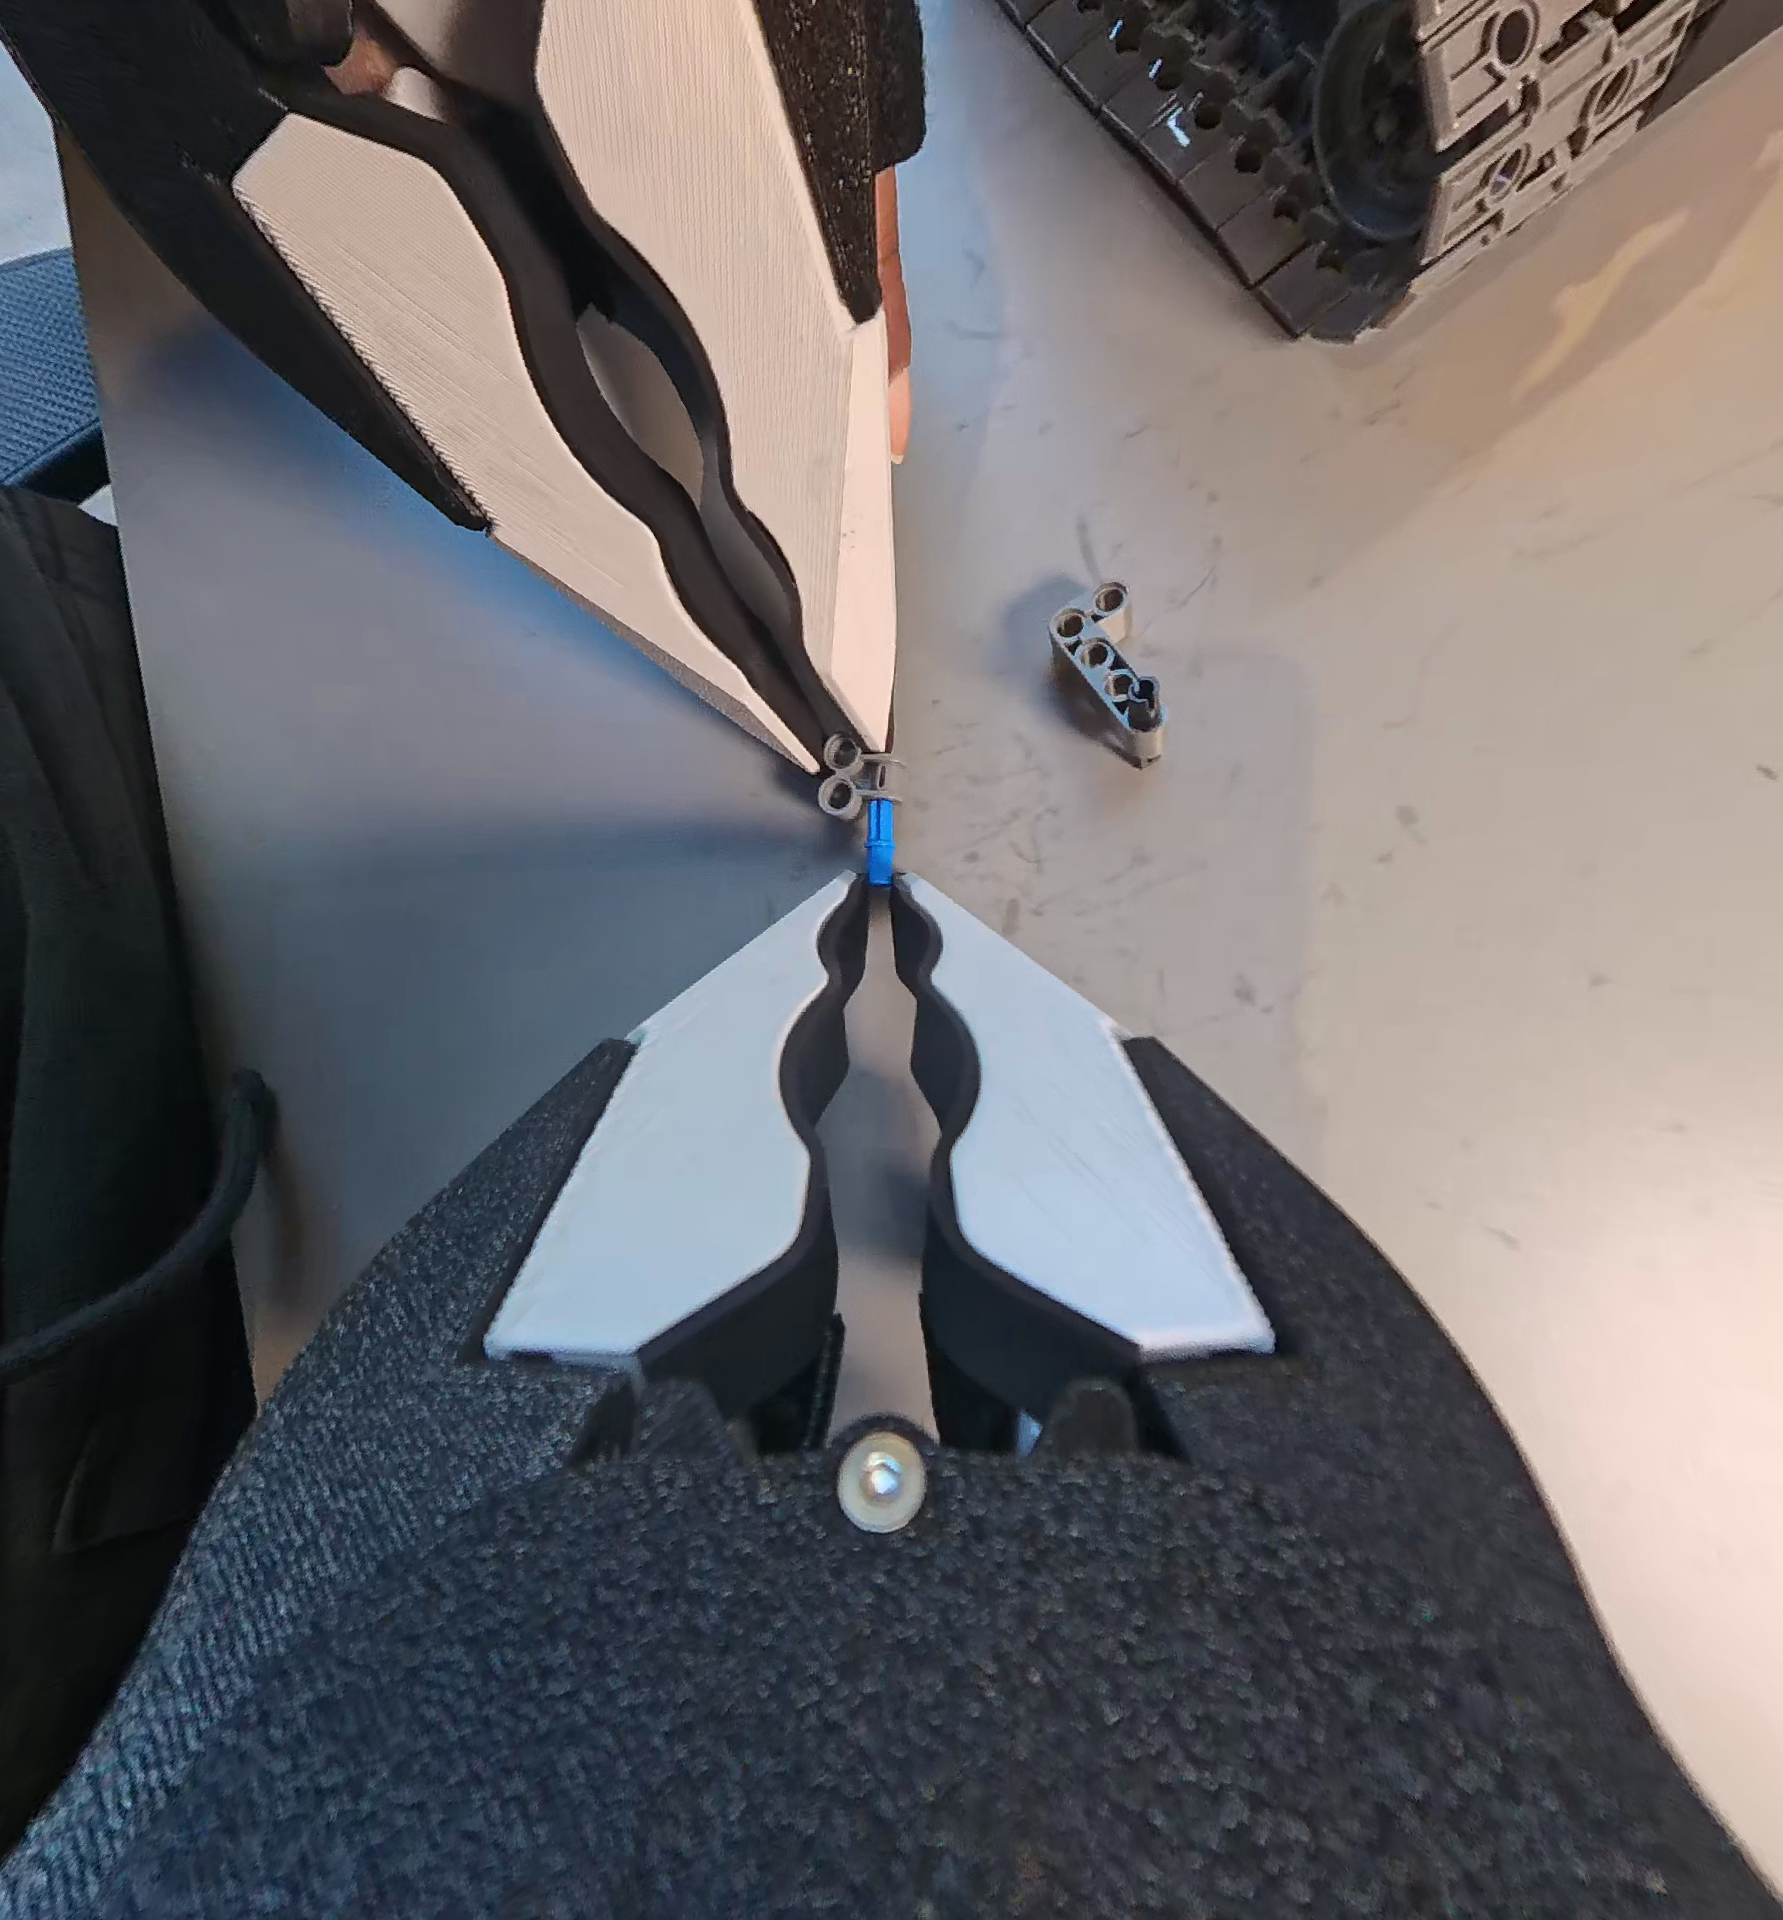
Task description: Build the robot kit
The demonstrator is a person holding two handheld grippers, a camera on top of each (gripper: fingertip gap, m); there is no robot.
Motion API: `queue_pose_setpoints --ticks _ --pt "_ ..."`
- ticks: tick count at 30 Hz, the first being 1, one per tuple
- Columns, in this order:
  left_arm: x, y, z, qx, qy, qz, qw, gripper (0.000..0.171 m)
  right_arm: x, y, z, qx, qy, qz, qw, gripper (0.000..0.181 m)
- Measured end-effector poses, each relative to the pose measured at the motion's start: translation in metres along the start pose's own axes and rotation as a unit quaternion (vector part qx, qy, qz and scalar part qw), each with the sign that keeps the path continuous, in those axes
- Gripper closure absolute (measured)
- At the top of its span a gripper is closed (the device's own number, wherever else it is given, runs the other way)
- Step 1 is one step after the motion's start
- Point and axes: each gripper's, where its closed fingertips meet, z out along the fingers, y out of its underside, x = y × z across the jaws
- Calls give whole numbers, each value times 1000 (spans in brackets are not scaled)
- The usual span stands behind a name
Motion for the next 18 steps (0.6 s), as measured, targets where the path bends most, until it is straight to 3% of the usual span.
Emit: queue_pose_setpoints --ticks 6,18 --pt "1 0 -1 0 19 -23 1000 166 1 -1 0 9 21 -10 1000 177" --pt "4 1 0 -7 106 -155 982 167 3 -2 1 -2 93 -50 994 178"
